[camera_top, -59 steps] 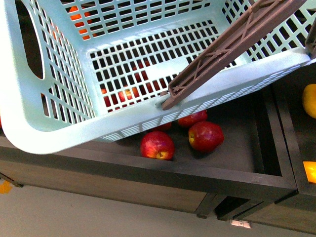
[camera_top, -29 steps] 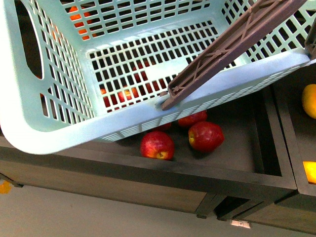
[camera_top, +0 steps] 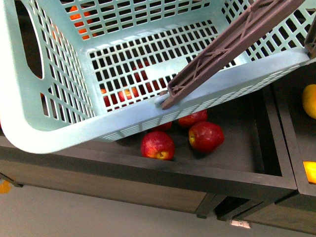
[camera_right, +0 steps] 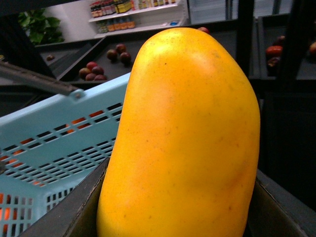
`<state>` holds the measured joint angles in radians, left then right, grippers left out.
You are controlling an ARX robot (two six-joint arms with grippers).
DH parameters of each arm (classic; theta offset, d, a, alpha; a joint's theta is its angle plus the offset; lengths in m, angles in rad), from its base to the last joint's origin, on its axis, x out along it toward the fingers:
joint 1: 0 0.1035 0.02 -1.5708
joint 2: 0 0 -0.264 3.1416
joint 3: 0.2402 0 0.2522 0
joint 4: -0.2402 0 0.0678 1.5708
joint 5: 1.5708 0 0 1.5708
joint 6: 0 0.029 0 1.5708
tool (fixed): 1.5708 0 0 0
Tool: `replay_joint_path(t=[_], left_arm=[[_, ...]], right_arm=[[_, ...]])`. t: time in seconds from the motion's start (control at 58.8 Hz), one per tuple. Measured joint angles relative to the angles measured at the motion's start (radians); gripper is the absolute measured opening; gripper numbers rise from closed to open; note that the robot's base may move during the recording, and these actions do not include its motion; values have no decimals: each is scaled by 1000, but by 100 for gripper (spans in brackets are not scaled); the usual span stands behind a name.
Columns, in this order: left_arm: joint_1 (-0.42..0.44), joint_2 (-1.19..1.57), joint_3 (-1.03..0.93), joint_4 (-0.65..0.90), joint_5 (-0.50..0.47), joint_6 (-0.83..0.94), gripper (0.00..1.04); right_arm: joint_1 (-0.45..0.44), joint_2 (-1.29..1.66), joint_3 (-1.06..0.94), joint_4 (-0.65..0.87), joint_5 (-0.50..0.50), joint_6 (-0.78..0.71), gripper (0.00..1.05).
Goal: Pick mango and avocado into basket
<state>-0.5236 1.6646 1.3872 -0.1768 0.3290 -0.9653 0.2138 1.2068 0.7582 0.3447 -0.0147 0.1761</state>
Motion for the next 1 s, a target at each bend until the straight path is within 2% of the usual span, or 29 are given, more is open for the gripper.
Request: replay_joint_path(t=[0.187, 0.323, 0.476, 0.68, 0.884, 0.952, 1.003], left_arm=[[0, 0, 0, 0, 0, 0, 16], [0, 0, 0, 0, 0, 0, 16], [0, 0, 0, 0, -3, 0, 16], [0, 4, 0, -1, 0, 0, 16], [4, 4, 0, -1, -11, 3, 16], [1, 4, 0, -1, -6, 1, 16], [-3, 4, 0, -1, 2, 2, 16]], right_arm=[[113, 75, 14, 49, 56, -48, 65], [132, 126, 24, 67, 74, -59, 66], [131, 161, 24, 71, 71, -49, 97], [82, 121, 20, 46, 57, -4, 96], [-18, 10, -27, 53, 130, 0, 96], [-20, -5, -81, 166, 187, -67, 86], [-32, -34, -166, 240, 184, -114, 73]])
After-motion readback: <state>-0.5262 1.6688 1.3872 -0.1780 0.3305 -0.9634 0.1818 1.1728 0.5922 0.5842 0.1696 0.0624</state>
